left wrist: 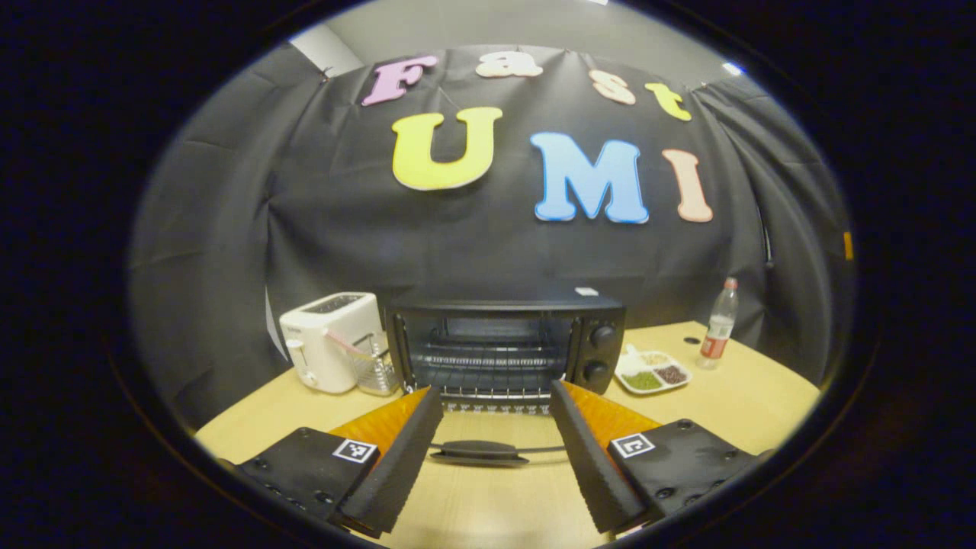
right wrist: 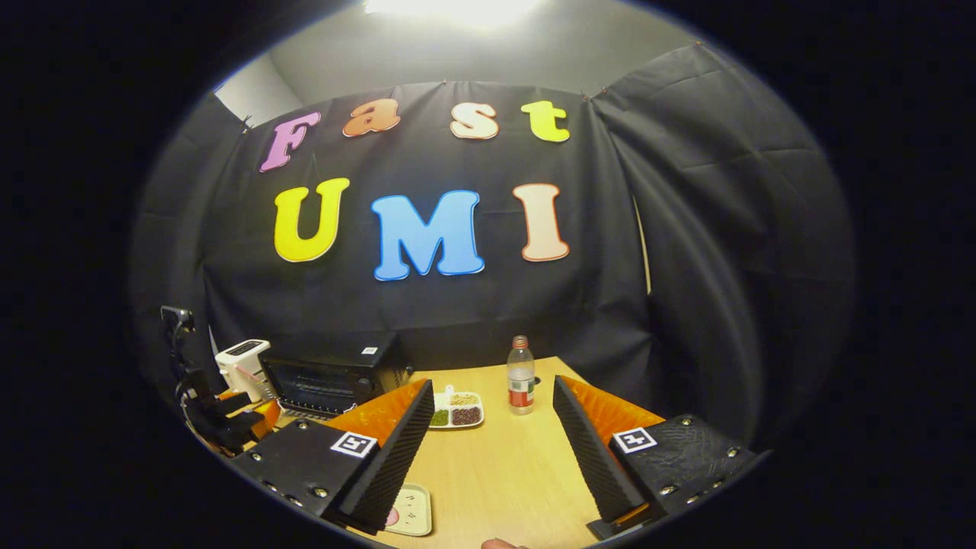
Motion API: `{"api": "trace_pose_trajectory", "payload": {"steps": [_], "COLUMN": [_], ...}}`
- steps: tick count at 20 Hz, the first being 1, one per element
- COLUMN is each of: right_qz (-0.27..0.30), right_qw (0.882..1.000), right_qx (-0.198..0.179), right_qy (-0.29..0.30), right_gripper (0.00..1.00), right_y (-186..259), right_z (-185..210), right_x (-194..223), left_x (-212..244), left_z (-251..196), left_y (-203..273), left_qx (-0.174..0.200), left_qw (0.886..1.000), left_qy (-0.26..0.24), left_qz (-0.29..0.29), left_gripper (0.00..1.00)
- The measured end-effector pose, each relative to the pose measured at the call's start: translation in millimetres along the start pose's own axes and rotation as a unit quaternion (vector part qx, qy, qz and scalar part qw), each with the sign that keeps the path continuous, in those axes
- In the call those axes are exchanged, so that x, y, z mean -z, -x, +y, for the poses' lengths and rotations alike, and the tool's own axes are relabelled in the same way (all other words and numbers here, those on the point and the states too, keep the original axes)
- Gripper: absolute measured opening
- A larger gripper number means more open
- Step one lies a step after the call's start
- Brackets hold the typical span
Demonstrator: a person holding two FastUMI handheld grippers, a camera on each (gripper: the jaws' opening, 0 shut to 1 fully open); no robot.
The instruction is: Open the electric oven with the left hand, put the food in, and close the electric oven.
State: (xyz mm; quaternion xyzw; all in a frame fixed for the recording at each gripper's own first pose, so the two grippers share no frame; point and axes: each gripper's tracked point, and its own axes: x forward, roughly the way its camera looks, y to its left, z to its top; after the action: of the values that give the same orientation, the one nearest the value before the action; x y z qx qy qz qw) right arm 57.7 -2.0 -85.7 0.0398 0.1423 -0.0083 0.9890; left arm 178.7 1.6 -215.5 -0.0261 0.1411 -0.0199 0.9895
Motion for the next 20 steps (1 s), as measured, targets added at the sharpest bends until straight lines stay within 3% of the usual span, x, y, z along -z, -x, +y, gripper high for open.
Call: {"api": "trace_pose_trajectory", "payload": {"steps": [2, 3, 5, 8, 10, 15, 20], "right_qz": [0.029, 0.047, 0.081, 0.137, 0.172, 0.277, 0.381], "right_qw": [0.999, 0.998, 0.993, 0.983, 0.974, 0.938, 0.895], "right_qx": [-0.037, -0.053, -0.082, -0.122, -0.149, -0.208, -0.225], "right_qy": [-0.005, -0.005, -0.002, 0.001, 0.0, -0.03, -0.057], "right_gripper": [0.97, 0.97, 0.97, 0.97, 0.98, 0.97, 0.99], "right_y": [-5.9, -8.8, -12.7, -17.0, -17.4, -14.7, -16.2], "right_z": [15.4, 21.2, 34.0, 51.8, 63.6, 87.2, 96.6], "right_x": [15.0, 24.9, 41.9, 69.8, 88.0, 133.8, 182.3], "left_x": [-31.0, -43.3, -63.3, -84.2, -94.0, -103.3, -103.3], "left_z": [0.3, 1.4, 6.8, 17.4, 23.6, 46.5, 62.8], "left_y": [19.9, 28.8, 44.3, 70.1, 84.9, 119.8, 137.6], "left_qx": [0.002, 0.002, -0.002, -0.012, -0.018, -0.043, -0.06], "left_qw": [1.0, 0.999, 0.998, 0.997, 0.996, 0.994, 0.993], "left_qy": [-0.005, -0.007, -0.008, -0.007, -0.008, -0.016, -0.023], "left_qz": [-0.028, -0.039, -0.057, -0.076, -0.086, -0.099, -0.099], "left_gripper": [0.96, 1.0, 0.91, 0.91, 0.96, 0.99, 1.0]}}
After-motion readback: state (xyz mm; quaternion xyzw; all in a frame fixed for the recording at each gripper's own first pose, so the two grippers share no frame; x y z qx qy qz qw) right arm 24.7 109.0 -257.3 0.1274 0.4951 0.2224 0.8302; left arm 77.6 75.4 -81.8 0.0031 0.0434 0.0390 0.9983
